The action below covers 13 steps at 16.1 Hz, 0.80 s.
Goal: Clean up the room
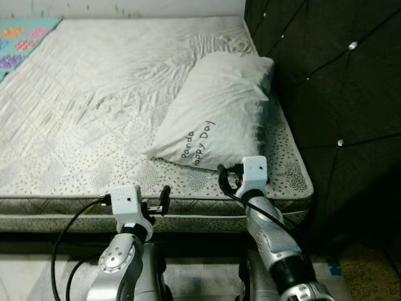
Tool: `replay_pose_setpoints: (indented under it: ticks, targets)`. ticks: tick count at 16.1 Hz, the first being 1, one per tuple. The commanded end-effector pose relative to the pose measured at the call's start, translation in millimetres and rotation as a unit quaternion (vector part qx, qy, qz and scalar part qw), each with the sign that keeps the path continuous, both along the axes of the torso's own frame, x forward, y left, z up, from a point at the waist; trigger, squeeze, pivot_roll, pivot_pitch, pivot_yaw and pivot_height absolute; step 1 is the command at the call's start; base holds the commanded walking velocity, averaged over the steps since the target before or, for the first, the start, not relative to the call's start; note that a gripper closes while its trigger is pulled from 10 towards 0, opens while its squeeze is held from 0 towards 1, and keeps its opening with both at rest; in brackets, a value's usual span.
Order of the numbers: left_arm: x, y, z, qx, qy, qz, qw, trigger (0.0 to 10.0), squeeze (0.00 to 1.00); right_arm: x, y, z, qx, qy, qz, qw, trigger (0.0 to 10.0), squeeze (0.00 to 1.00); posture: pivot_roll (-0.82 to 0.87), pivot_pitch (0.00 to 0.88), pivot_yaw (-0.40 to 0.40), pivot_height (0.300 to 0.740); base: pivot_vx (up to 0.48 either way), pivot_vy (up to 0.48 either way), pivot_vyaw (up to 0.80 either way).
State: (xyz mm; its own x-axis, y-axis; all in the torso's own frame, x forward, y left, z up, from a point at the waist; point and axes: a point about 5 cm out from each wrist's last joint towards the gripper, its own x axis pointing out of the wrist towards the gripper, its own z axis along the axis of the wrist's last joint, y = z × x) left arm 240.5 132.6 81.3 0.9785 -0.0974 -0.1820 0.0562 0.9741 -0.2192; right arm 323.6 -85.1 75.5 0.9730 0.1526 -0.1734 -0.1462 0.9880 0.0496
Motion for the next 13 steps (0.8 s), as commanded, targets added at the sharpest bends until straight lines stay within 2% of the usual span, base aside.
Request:
replay_pose_setpoints:
  ticks: [1,3,5,9,11,13]
  targets:
    - [-7.4,0.6,2,0.007,0.006,0.011,1.0,10.0,0.0,3.1,9.0,-2,-0.019,-0.01,-0.003,1.0,10.0,0.0,0.12,0.17,0.002,0.613,0.0,0.0,0.0]
    - [-17.7,2.3,5,0.008,0.008,0.021,1.0,10.0,0.0,7.9,16.4,-3,-0.037,-0.017,-0.013,0.999,10.0,0.0,0.18,0.194,-0.003,0.613,0.0,0.0,0.0]
    - [-40.9,9.2,12,0.013,0.019,0.039,0.999,10.0,0.0,14.5,28.4,1,-0.049,-0.026,-0.023,0.998,10.0,0.0,0.25,0.227,-0.008,0.613,0.0,0.0,0.0]
    - [-61.8,11.3,13,0.017,0.043,0.043,0.998,10.0,0.0,17.8,34.0,4,-0.064,-0.037,-0.027,0.997,10.0,0.0,0.27,0.252,0.002,0.613,0.0,0.0,0.0]
    - [-64.2,7.5,14,0.014,0.052,0.038,0.998,10.0,0.0,17.0,29.3,1,-0.069,-0.038,-0.032,0.996,10.0,0.0,0.25,0.259,0.011,0.613,0.0,0.0,0.0]
    - [-59.1,4.9,13,0.012,0.05,0.029,0.998,10.0,0.0,20.0,19.0,2,-0.06,-0.041,-0.037,0.997,10.0,0.0,0.22,0.243,0.015,0.613,0.0,0.0,0.0]
